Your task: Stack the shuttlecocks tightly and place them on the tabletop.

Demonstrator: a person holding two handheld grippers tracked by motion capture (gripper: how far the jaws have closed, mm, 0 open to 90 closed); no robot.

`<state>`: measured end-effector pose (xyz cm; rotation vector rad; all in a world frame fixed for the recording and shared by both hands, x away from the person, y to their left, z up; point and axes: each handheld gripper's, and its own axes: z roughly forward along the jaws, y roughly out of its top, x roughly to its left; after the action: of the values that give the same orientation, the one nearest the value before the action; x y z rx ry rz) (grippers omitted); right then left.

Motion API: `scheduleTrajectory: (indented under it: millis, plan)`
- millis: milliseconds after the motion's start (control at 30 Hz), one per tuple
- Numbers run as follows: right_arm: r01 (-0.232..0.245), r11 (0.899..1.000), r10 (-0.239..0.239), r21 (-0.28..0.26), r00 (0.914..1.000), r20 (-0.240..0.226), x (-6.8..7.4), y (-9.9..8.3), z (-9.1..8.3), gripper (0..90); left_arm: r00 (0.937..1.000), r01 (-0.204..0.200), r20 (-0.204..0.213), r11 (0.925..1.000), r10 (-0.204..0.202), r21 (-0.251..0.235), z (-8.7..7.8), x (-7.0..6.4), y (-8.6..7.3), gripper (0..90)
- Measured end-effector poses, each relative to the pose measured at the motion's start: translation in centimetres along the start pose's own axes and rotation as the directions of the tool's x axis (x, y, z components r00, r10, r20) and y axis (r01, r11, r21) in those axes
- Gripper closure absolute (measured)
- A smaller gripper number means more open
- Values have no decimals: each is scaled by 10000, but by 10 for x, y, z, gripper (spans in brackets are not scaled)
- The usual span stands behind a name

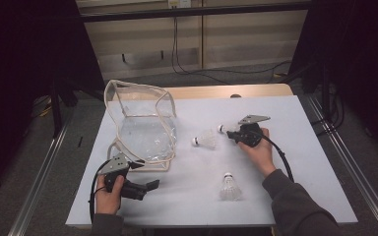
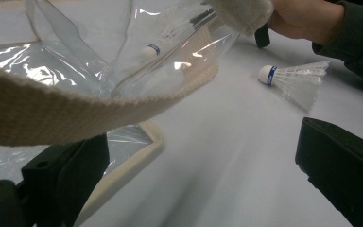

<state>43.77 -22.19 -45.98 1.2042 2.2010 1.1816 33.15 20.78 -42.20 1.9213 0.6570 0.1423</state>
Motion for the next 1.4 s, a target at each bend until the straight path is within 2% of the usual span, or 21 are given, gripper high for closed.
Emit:
scheduleTrajectory:
  millis: [167,967,1300,1400]
  plan:
    - [-125,9999,125,-24,9999,-81,-1,0,-3,900,10000,-10,-10,10000,10,5,0,0,0,38]
    - [-119,9993,108,-361,9995,-304,-4,1,-23,900,10000,-59,-13,10000,59,-2,0,-1,1,37]
    - [182,9995,-191,-250,9992,-359,-4,0,-26,900,10000,-62,-15,10000,62,-6,0,-1,1,37]
    - [147,9995,-158,-270,9991,-404,-3,0,-27,900,10000,-45,-8,10000,44,-1,0,-1,1,38]
